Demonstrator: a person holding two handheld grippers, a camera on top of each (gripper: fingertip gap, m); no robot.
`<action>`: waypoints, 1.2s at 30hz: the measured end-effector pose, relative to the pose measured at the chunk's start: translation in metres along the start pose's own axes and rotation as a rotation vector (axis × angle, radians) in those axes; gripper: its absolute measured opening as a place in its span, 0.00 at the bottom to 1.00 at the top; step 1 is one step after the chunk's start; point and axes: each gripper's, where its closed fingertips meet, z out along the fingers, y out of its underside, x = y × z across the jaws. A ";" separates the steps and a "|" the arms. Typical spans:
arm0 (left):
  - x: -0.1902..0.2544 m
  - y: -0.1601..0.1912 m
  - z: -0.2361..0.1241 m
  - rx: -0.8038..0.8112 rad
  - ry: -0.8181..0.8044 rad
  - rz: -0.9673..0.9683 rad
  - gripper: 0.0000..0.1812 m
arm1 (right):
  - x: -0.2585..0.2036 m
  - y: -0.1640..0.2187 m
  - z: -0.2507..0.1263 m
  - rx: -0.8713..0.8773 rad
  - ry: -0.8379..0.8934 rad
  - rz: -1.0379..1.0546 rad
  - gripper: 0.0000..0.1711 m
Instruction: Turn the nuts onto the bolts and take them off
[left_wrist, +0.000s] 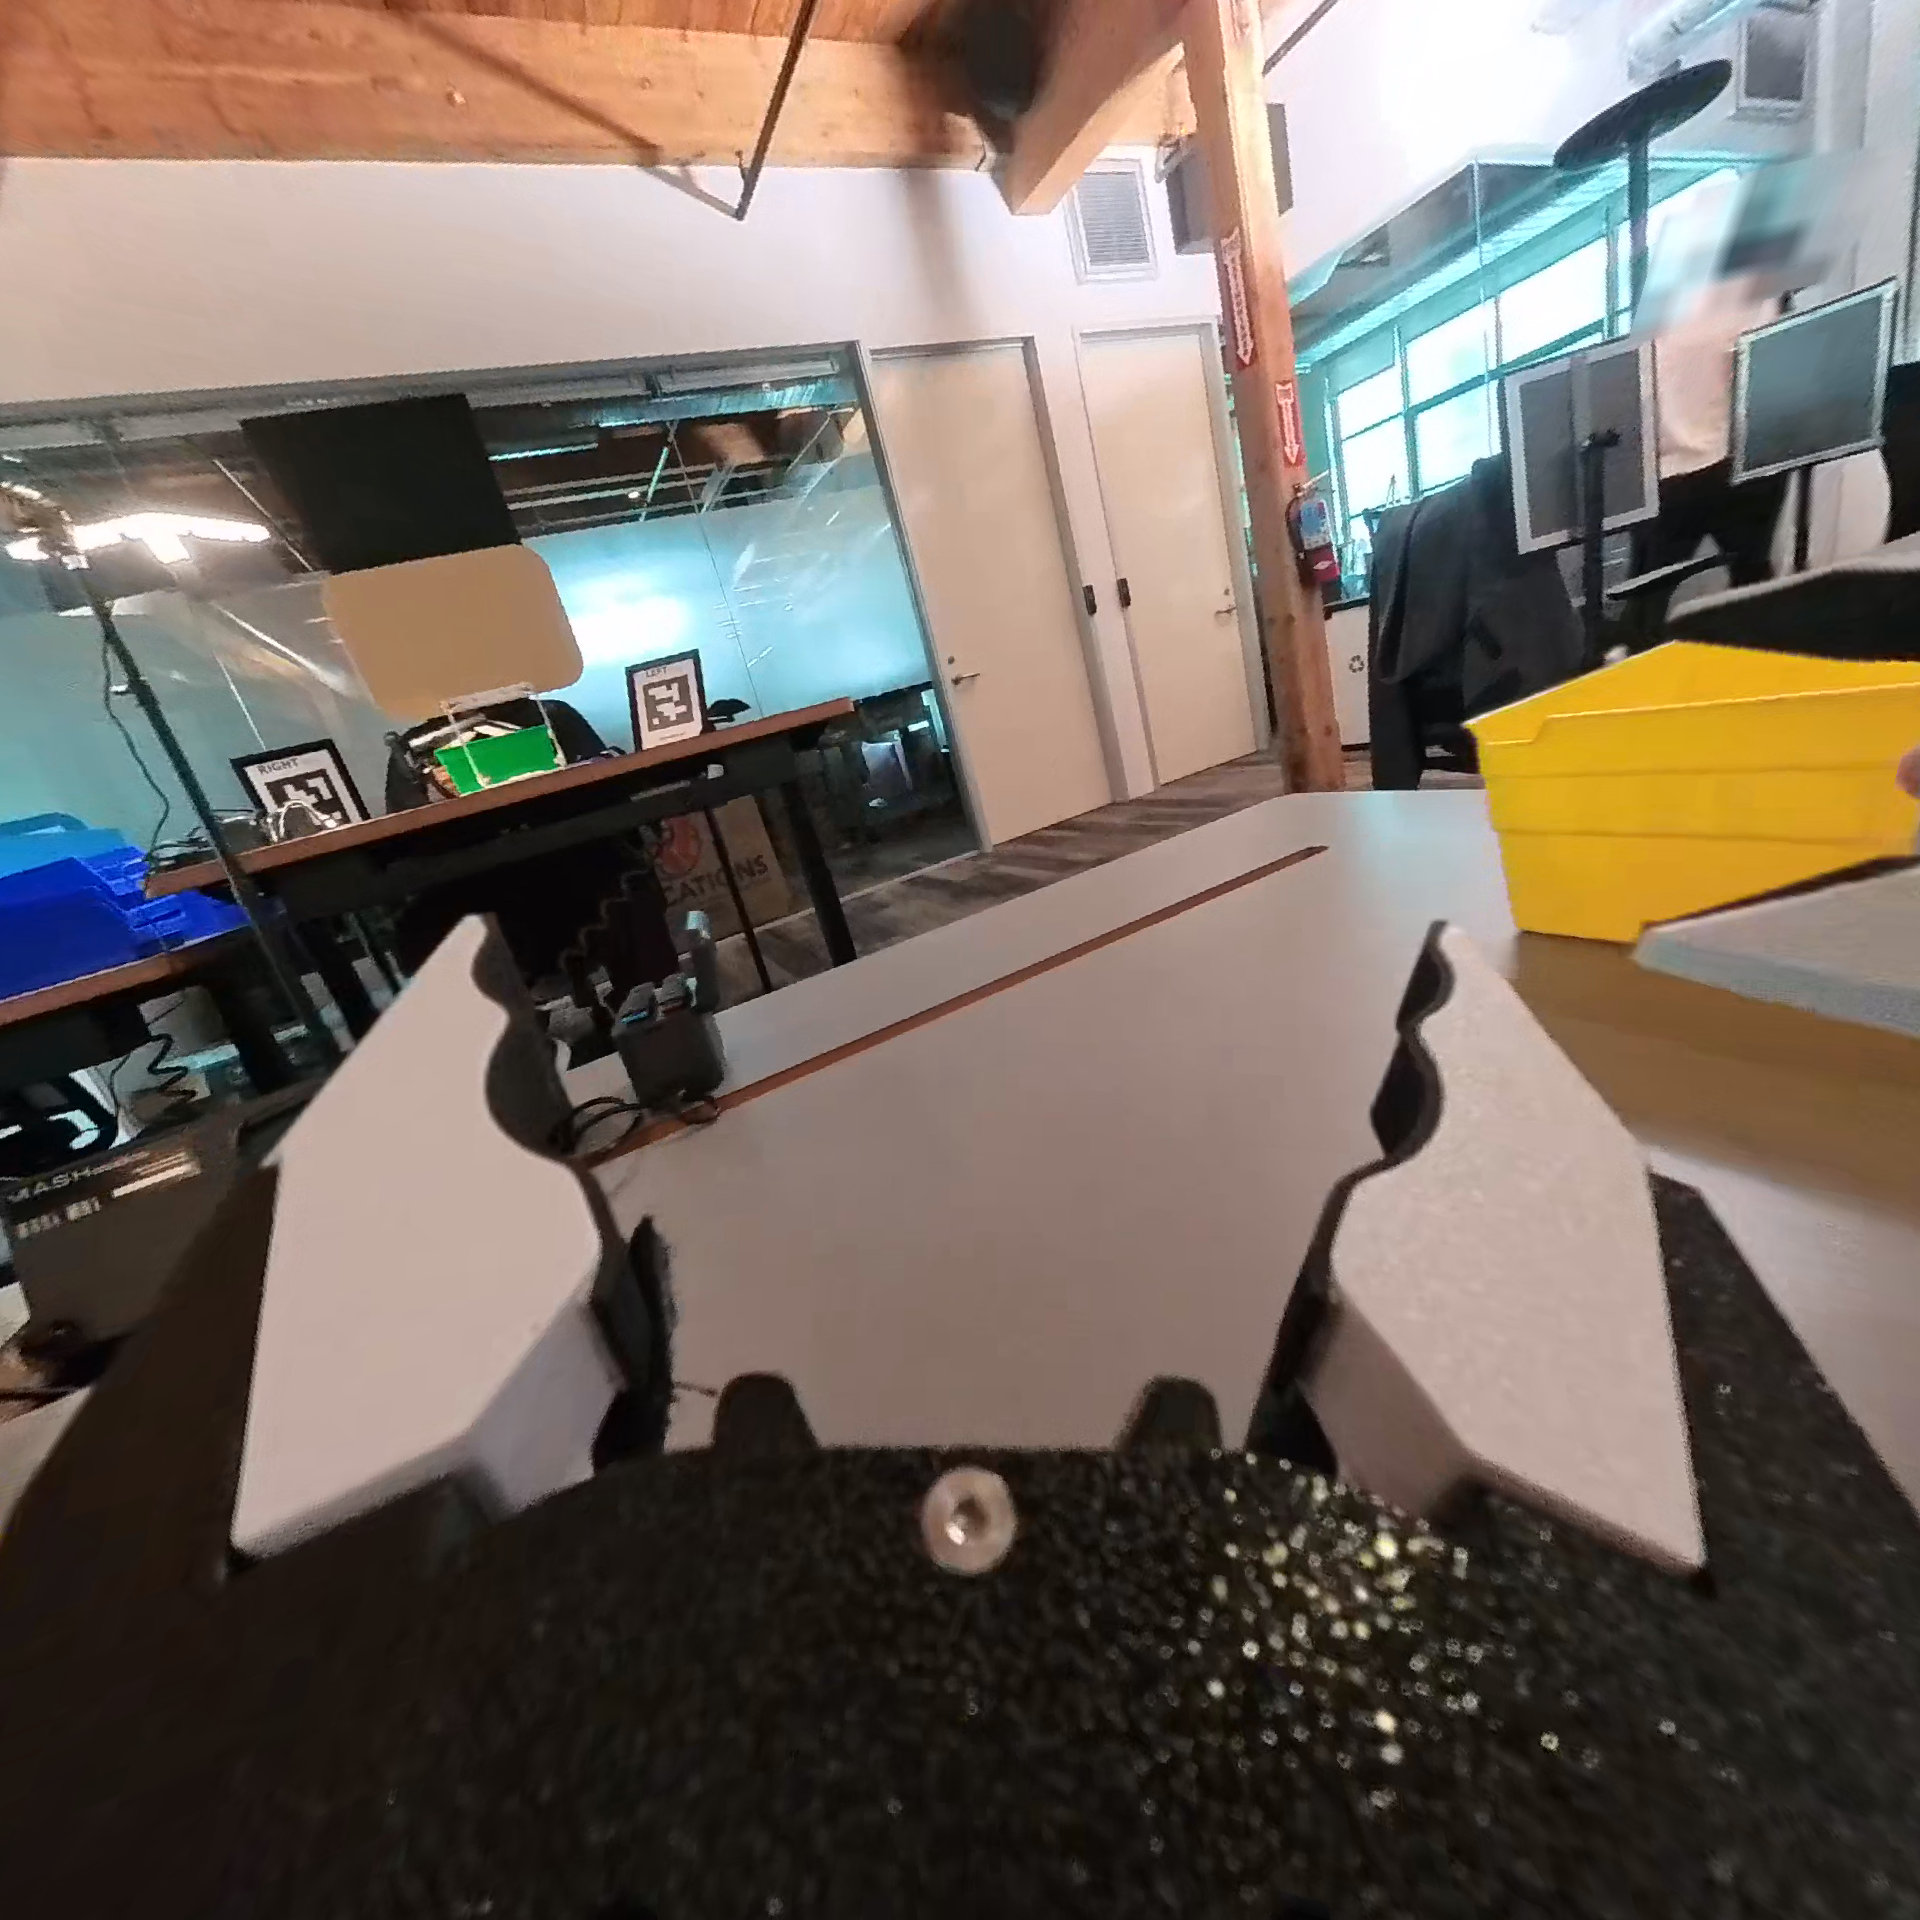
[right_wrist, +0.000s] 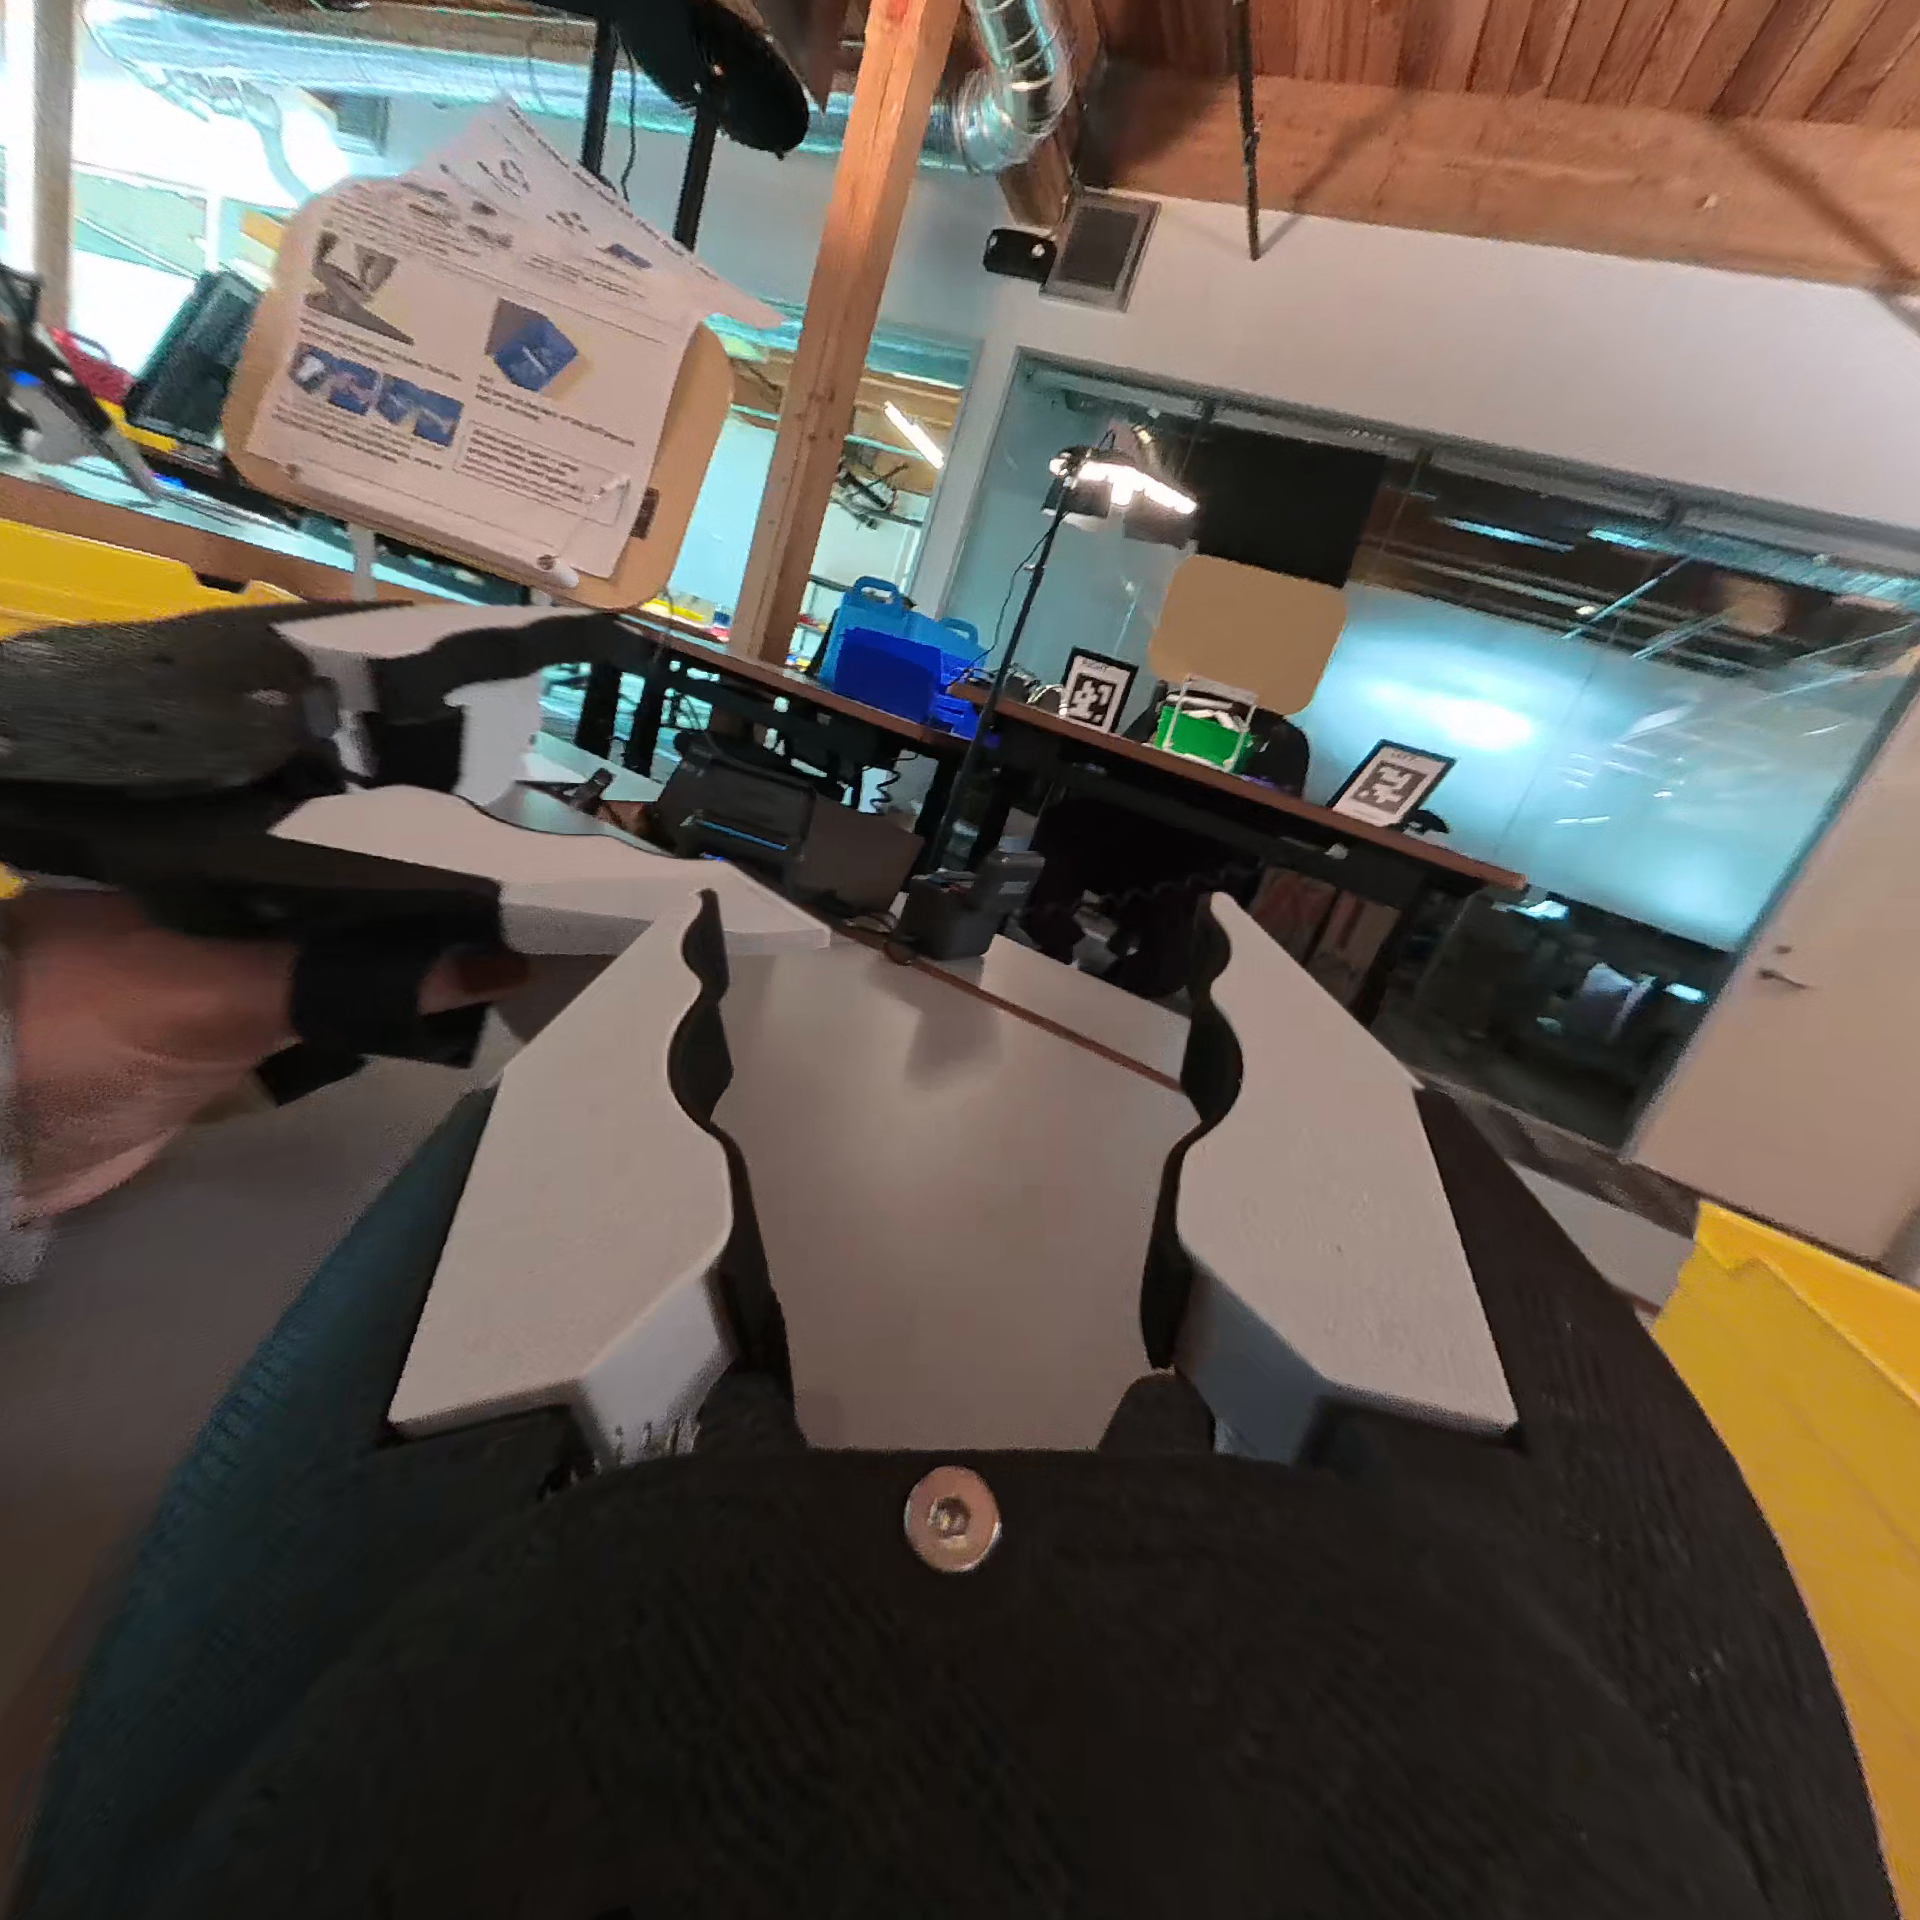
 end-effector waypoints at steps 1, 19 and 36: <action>-0.003 0.002 0.000 -0.008 -0.014 -0.003 0.87 | 0.001 0.004 0.006 0.003 0.015 -0.023 0.52; -0.024 0.008 0.004 -0.011 -0.089 -0.074 0.83 | 0.015 0.068 0.112 -0.103 -0.059 -0.066 0.64; -0.060 0.067 0.133 -0.131 -0.103 -0.179 0.56 | 0.097 0.147 0.194 -0.635 0.043 -0.058 0.31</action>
